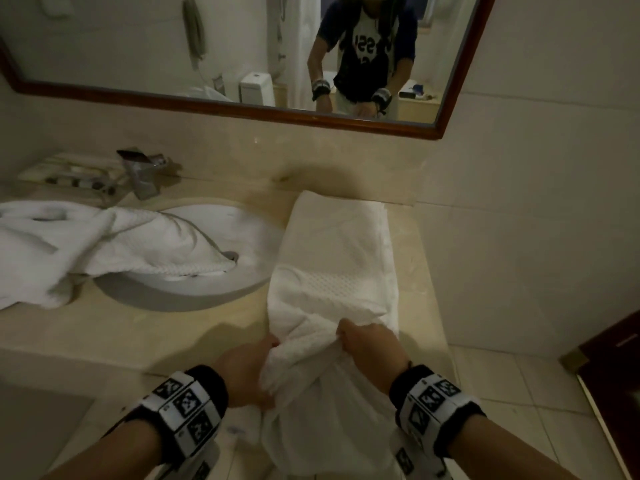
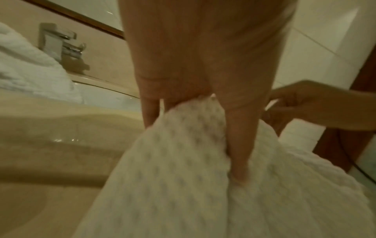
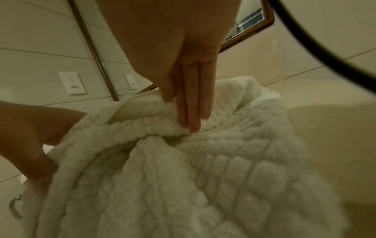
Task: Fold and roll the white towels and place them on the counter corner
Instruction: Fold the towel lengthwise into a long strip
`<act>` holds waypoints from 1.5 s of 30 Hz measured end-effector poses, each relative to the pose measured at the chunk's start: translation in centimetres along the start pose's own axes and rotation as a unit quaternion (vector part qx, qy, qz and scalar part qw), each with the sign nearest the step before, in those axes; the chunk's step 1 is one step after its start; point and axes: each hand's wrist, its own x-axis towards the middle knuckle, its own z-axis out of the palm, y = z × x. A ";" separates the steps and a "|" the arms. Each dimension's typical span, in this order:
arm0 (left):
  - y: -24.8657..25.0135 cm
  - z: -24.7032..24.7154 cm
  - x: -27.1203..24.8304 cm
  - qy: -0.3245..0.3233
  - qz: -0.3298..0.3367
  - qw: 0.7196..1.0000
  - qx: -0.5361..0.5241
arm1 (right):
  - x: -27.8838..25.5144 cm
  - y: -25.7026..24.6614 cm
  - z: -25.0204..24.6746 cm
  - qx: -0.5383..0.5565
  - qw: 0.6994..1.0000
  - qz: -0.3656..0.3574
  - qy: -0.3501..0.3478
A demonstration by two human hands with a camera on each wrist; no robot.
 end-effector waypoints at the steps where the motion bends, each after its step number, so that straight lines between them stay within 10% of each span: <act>1: 0.0 0.2 -0.1 0.042 -0.003 0.999 0.009 | -0.3 0.1 -0.5 0.007 1.000 -0.009 0.016; 7: 1.6 -3.6 -4.2 0.357 0.061 0.923 0.128 | -1.2 0.6 -4.4 0.129 0.986 -0.050 0.093; 13: 3.2 -0.1 -5.7 -0.068 0.075 0.994 0.048 | -5.1 2.9 -1.1 0.096 0.989 0.001 -0.109; 20: 1.6 -0.3 3.0 0.067 -0.092 0.990 0.087 | -2.9 3.6 -0.6 0.337 0.920 0.196 -0.038; 25: 0.5 -0.5 5.0 0.144 -0.072 0.976 -0.149 | -2.4 4.2 -0.9 0.379 0.900 0.204 -0.070; 29: -1.1 -2.6 4.5 0.192 -0.017 0.939 -0.284 | -4.1 5.3 -2.9 0.527 0.817 0.234 -0.020; 37: -1.5 -2.3 4.9 0.070 -0.045 0.966 -0.245 | -2.5 5.0 -1.3 0.492 0.823 0.255 -0.126; 45: -2.3 -3.4 2.7 0.214 0.050 0.934 -0.282 | -4.9 6.6 -2.7 0.554 0.799 0.219 -0.084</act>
